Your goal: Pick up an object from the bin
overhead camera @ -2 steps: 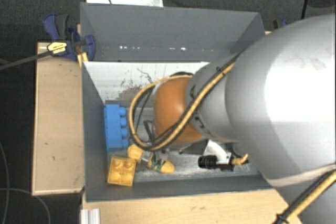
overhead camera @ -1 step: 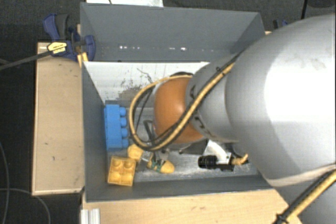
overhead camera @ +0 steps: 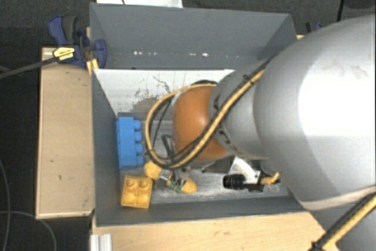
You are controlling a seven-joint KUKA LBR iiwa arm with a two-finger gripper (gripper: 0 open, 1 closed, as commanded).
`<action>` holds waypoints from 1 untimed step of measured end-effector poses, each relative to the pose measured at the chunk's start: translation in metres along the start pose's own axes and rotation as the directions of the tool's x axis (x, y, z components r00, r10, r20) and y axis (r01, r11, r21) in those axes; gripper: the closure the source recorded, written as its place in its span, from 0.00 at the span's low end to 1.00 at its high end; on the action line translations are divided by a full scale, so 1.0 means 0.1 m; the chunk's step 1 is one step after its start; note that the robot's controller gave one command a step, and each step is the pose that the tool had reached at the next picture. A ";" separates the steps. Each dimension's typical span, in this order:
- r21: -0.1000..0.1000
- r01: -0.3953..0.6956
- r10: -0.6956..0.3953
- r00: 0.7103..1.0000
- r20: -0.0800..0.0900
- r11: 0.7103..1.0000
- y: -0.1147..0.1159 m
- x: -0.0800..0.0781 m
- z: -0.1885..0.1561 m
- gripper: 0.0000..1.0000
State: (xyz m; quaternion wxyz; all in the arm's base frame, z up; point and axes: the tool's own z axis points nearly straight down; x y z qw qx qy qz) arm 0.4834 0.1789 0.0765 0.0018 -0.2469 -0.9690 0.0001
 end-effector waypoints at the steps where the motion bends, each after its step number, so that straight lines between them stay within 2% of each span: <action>1: 0.004 0.000 0.000 1.000 -0.001 1.000 -0.01 0.00 -0.19 1.00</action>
Offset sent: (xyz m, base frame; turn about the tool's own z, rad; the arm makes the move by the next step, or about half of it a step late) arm -0.0002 0.0000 0.0467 0.0000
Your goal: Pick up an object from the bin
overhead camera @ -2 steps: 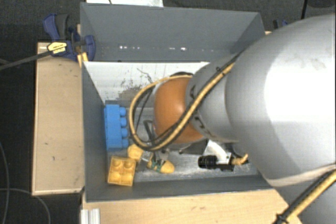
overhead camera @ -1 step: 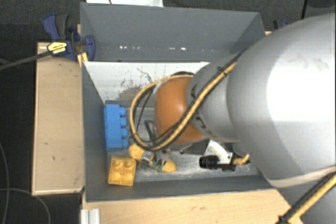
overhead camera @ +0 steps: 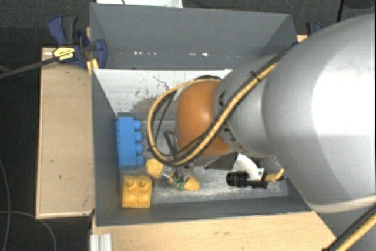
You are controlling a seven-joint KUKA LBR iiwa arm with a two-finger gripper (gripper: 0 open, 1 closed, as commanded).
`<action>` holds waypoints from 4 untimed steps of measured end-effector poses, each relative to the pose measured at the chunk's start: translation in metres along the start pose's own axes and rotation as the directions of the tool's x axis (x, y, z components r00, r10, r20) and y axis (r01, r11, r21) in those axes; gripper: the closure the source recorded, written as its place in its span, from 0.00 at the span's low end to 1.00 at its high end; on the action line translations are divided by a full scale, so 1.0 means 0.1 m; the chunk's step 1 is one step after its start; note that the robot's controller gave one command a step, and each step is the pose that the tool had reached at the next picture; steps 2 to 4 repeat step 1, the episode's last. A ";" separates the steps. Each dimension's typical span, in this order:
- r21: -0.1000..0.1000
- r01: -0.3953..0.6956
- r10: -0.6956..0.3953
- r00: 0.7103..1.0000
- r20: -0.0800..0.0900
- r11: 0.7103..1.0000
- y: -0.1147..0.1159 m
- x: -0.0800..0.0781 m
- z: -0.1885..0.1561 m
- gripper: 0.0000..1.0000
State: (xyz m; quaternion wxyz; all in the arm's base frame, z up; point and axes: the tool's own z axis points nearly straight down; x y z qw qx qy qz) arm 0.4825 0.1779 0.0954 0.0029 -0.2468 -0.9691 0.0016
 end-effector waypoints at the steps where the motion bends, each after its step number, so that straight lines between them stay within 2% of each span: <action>1: -0.007 0.001 -0.001 1.000 0.007 1.000 0.02 -0.02 -0.13 1.00; 4: -0.007 0.001 -0.001 1.000 0.007 1.000 0.02 -0.02 -0.13 1.00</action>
Offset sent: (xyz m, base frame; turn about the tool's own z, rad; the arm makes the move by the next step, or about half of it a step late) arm -0.0001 0.0001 0.0223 0.0000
